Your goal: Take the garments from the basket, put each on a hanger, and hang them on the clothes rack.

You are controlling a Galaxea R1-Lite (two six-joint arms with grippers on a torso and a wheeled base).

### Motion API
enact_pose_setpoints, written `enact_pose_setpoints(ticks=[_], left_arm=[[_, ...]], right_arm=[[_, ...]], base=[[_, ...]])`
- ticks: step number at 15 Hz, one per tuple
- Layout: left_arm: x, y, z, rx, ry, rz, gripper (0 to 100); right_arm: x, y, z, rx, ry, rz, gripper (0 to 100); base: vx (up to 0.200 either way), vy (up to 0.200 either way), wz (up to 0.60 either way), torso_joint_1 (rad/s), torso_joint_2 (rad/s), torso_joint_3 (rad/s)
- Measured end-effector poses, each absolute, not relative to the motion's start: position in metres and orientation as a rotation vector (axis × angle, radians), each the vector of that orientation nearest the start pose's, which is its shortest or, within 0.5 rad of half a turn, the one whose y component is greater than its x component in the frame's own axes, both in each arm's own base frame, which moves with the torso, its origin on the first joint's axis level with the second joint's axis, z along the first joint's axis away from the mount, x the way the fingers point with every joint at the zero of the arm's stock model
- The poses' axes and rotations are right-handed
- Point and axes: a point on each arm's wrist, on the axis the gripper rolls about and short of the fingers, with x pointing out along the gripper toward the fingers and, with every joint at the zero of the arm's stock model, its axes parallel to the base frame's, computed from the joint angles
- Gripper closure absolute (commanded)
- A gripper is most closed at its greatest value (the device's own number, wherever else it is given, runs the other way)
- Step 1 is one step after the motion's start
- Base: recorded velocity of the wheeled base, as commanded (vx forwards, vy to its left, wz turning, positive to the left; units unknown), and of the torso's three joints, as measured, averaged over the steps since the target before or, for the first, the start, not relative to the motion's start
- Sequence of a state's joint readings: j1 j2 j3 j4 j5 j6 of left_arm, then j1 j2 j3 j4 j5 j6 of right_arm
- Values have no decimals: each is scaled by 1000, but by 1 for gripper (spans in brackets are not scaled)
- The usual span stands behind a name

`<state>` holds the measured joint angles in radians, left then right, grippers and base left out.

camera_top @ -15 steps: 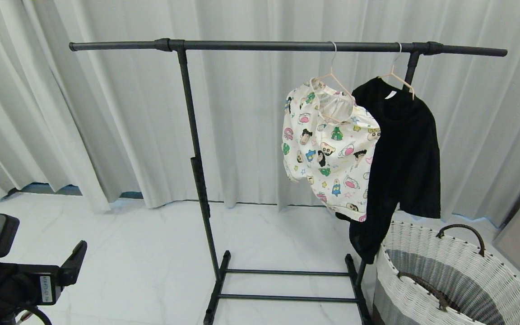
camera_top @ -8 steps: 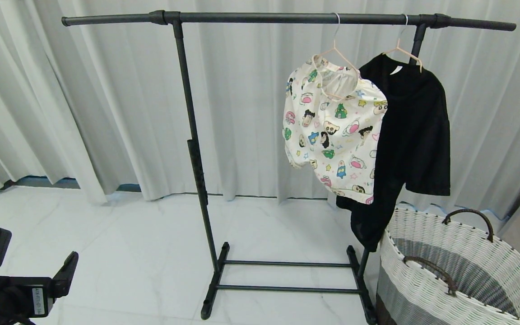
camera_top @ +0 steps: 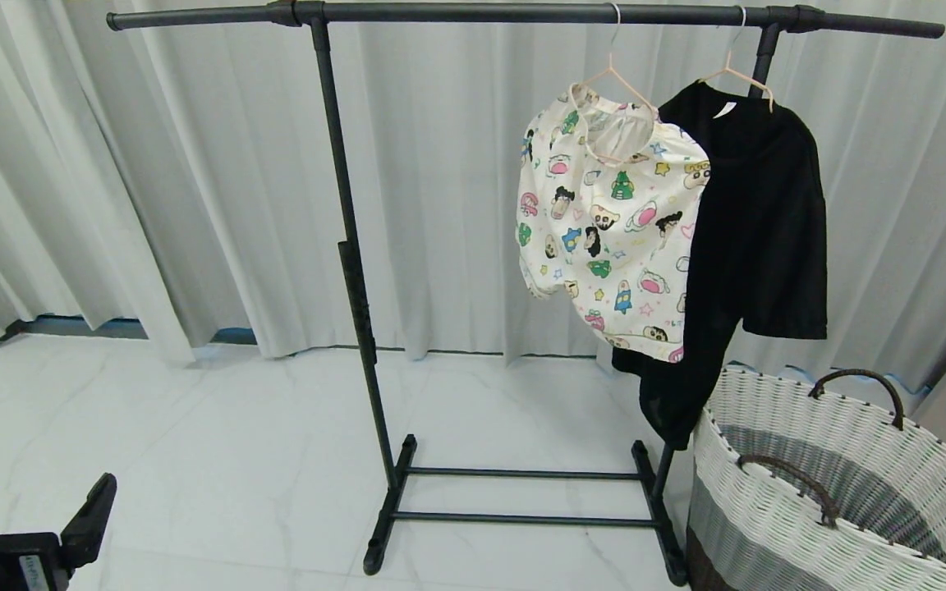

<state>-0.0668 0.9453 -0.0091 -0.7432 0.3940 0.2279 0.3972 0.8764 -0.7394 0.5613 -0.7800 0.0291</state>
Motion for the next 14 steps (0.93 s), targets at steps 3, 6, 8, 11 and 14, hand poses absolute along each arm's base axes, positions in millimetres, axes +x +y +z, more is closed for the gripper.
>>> enact_pose_setpoints(ticks=[3,6,8,11,14], left_arm=[[61,6,126,235,184,335,0],[19,9,111,244,151,370,0],[-4,10,94,260,152,437,0],[-21,11,84,212,75,532,0],[-25,11,82,158,15,539,0]], right_arm=[[33,-6,192,-289,500,-483,0],[-13,-20,157,-231,367,-607,0],[-30,-23,136,-165,255,-690,0],[-29,-24,99,-55,137,-865,0],[-29,-24,87,-75,149,-876,0]], base=[[0,0,0,0,0,0],[0,0,0,0,0,0],[0,0,0,0,0,0],[0,0,0,0,0,0],[0,0,0,0,0,0]])
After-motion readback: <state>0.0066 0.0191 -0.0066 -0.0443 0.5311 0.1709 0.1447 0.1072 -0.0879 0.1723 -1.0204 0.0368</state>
